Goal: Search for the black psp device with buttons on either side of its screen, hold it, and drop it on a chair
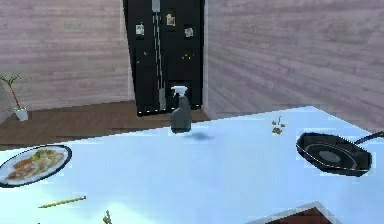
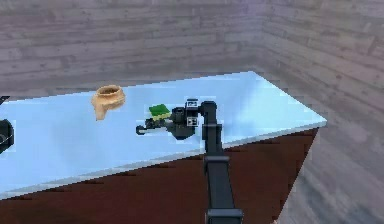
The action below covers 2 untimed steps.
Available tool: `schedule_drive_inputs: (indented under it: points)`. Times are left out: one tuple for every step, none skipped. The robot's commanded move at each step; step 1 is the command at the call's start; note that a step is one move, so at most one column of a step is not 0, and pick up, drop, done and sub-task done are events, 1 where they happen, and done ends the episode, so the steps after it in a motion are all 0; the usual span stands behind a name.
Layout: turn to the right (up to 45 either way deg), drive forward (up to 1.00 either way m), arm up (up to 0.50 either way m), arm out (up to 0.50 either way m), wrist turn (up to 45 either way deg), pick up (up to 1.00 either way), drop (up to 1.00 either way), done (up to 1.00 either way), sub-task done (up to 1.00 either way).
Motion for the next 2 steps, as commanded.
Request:
schedule_drive_inputs:
  points:
    - [0.0,0.00,0.00,0.00,0.0,1.00,0.00,0.00,0.00]
    - [0.0,0.00,0.10,0.00,0.0,0.00,0.00,0.00,0.00]
